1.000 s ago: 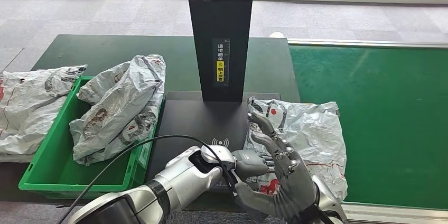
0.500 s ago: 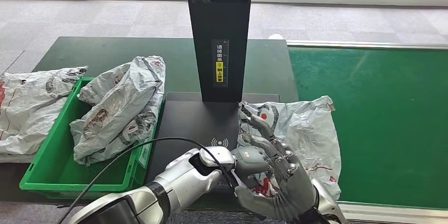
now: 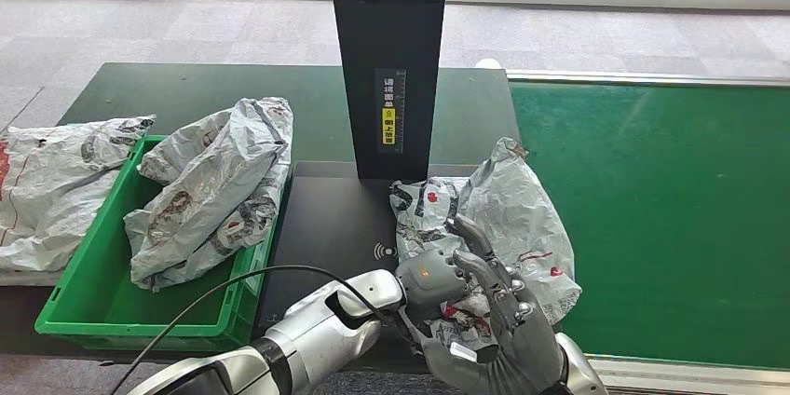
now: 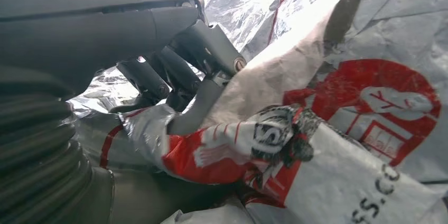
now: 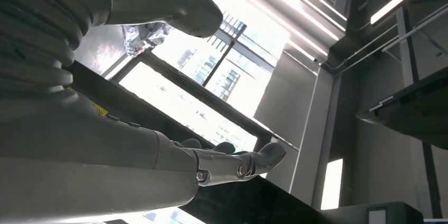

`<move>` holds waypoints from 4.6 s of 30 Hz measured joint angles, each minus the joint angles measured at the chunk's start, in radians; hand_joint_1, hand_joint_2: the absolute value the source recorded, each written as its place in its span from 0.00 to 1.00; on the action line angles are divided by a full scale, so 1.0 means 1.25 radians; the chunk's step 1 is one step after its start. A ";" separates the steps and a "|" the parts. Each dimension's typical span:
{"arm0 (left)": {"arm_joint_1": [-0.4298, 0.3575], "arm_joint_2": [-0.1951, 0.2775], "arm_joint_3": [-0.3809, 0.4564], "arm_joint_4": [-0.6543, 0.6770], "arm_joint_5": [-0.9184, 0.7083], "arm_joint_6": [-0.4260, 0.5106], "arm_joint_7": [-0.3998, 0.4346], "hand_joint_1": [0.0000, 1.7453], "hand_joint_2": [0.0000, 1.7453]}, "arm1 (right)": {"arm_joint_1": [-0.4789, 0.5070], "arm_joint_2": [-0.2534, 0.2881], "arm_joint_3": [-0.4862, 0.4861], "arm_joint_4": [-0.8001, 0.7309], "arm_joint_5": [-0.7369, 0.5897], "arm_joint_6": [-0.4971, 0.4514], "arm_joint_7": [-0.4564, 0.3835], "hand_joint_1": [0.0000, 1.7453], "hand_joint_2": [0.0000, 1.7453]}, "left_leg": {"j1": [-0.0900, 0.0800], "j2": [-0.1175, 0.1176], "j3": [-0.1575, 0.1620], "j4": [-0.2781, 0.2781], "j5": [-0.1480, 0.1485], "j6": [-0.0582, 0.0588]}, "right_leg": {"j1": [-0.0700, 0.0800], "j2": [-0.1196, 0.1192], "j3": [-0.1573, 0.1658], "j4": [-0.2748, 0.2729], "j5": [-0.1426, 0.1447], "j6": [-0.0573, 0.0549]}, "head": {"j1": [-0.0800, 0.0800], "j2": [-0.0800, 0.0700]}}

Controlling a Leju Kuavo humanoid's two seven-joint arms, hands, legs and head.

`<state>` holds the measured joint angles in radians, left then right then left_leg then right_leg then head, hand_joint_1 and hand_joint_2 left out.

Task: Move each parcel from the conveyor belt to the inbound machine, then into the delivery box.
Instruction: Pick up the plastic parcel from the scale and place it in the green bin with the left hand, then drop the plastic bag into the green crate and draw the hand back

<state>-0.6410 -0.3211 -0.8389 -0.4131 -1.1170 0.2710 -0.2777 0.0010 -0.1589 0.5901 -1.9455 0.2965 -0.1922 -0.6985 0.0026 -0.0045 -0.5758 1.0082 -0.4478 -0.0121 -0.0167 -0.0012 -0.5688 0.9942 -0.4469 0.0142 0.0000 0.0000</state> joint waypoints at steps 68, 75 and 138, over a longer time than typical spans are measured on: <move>0.555 0.082 0.907 -1.371 0.610 0.229 -0.318 1.00 1.00 | 0.024 0.098 -0.087 -0.028 -0.036 0.150 0.000 0.00 1.00 | 0.001 0.000 -0.004 0.000 -0.001 -0.001 | 0.001 -0.001 -0.007 0.000 -0.003 -0.003 | 0.000 0.000; 0.482 0.087 0.818 -1.132 0.034 0.179 -0.151 1.00 1.00 | 0.040 0.101 -0.088 -0.028 -0.023 0.134 0.000 0.00 1.00 | 0.001 0.000 -0.005 0.000 0.000 -0.001 | 0.001 -0.002 -0.006 0.000 -0.001 -0.002 | 0.000 0.000; 0.487 0.062 1.041 -1.088 0.665 0.341 -0.314 0.00 0.00 | -0.014 0.128 -0.088 0.029 -0.059 0.159 0.000 0.00 1.00 | 0.002 0.003 -0.007 0.000 0.001 -0.002 | 0.002 0.001 -0.009 0.000 0.001 -0.004 | 0.000 0.000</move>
<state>-0.0327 -0.2440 0.4629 -1.7726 -0.2852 0.6977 -0.6701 -0.0163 0.0015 0.4796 -1.9094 0.2223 0.0066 -0.6989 0.0048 -0.0005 -0.5845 1.0077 -0.4468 -0.0142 -0.0144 0.0002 -0.5799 0.9944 -0.4458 0.0098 0.0000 0.0000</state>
